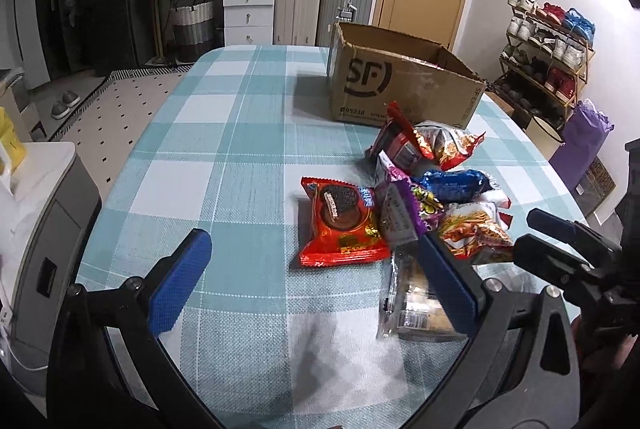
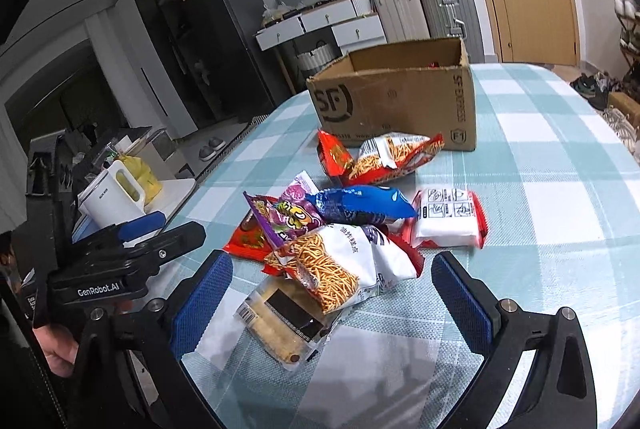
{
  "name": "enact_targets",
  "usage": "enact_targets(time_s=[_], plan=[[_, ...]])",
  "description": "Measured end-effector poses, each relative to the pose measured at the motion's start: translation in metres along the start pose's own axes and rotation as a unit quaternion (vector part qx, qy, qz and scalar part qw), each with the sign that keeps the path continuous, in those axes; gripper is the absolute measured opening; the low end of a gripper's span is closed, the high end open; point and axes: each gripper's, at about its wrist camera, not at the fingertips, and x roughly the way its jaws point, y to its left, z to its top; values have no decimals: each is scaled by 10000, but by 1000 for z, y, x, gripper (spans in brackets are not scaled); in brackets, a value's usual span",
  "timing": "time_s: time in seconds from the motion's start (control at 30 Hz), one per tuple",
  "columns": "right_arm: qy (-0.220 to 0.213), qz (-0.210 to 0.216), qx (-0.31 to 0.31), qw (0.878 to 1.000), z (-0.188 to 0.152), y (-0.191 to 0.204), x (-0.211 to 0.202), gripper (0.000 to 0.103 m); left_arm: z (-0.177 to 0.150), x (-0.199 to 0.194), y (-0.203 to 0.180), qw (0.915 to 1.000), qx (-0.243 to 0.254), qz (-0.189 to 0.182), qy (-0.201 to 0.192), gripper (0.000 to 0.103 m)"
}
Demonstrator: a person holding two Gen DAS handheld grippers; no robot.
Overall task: Organize snacks
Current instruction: 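Grasp the white noodle-snack bag with the right gripper, then grasp the red cookie pack with the left gripper while the right gripper holds the white bag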
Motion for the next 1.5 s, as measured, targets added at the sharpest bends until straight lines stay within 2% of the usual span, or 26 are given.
enact_targets(time_s=[0.57,0.77,0.8,0.9,1.17,1.5], plan=[[628,-136,360,9973,6,-17,57,102,0,28,17,9997,-196,-46,172,102],[725,11,618,9955,13,-24,73,101,0,34,22,9993,-262,-105,244,102],[717,8,618,9955,12,-24,74,100,1,35,23,9992,-275,-117,251,102],[733,113,594,9955,12,-24,78,81,1,37,26,9991,-299,-126,270,102],[579,322,649,9957,8,-25,70,60,1,45,31,9986,-368,-157,353,102],[485,320,658,9961,5,-28,62,58,1,49,31,9984,-340,-146,431,102]])
